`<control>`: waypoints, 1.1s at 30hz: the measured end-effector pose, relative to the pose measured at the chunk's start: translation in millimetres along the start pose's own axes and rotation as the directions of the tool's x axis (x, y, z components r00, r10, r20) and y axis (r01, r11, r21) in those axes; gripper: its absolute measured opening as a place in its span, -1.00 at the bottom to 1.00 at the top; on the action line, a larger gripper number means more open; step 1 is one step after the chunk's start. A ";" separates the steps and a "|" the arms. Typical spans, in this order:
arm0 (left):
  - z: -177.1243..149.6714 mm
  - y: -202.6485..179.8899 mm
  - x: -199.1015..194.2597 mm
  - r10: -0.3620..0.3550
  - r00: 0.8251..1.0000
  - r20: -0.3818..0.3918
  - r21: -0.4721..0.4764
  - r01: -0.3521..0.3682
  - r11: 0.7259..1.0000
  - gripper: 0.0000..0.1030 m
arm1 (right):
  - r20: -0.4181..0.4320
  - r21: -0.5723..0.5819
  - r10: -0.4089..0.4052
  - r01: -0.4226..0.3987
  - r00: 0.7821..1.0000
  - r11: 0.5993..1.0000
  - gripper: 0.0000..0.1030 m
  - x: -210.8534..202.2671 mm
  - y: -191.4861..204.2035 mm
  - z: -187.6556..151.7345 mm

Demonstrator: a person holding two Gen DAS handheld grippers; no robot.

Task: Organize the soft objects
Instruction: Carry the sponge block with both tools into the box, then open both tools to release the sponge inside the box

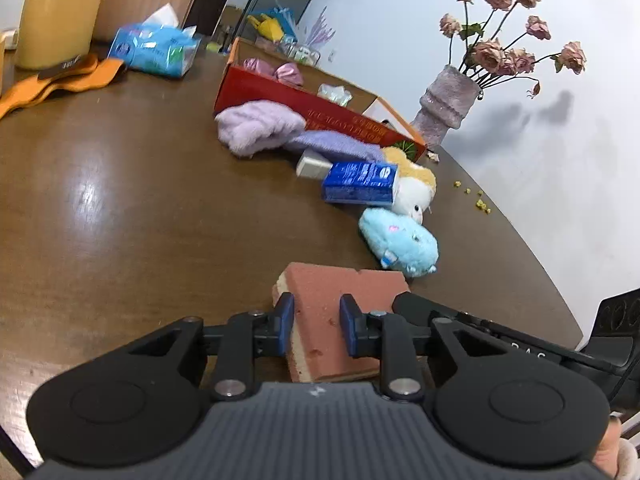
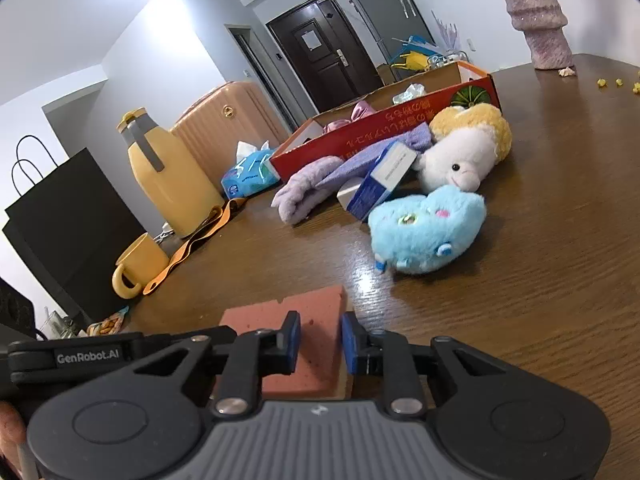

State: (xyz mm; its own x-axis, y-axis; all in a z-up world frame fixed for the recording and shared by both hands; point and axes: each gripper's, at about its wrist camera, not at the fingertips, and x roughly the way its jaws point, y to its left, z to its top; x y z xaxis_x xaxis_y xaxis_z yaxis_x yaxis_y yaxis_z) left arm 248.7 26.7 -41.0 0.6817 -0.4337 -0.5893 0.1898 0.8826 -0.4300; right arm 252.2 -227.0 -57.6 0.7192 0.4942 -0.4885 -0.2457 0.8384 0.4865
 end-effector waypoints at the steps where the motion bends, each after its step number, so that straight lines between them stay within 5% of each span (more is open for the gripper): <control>1: 5.3 -1.4 0.4 -0.007 1.000 0.007 -0.003 0.007 1.000 -0.52 | 0.013 -0.001 0.001 -0.001 1.000 1.000 -0.60 -1.4 0.7 5.4; 6: 57.7 -7.7 9.4 -0.056 0.996 0.071 0.037 0.054 0.998 -0.52 | 0.087 -0.060 0.015 -0.010 0.996 0.998 -0.60 7.9 4.4 56.1; 12: 168.3 -16.8 47.6 -0.055 0.985 0.164 0.130 0.034 0.991 -0.52 | 0.162 -0.141 0.040 -0.017 0.986 0.990 -0.60 58.0 8.0 157.8; 19: 268.3 9.8 144.0 0.039 0.996 0.081 0.053 -0.044 0.998 -0.53 | 0.070 -0.070 -0.005 0.010 0.998 0.998 -0.61 170.3 -15.0 251.9; 26: 271.1 37.6 201.9 0.153 0.988 0.036 0.126 -0.157 0.980 -0.52 | -0.070 -0.085 -0.076 0.070 0.995 0.994 -0.61 249.5 -28.6 253.0; 33: 255.7 46.2 211.9 0.201 0.979 0.014 0.205 -0.200 0.958 -0.46 | -0.142 -0.088 -0.078 0.066 0.987 0.994 -0.56 268.7 -29.1 236.6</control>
State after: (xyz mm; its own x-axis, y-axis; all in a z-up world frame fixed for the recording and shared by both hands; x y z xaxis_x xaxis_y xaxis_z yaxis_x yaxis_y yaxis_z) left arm 582.6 22.0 -10.8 0.7158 -0.2448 -0.6540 0.1905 0.9695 -0.1544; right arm 606.4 -173.1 -31.6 0.6367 0.4546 -0.6228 -0.2535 0.8863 0.3877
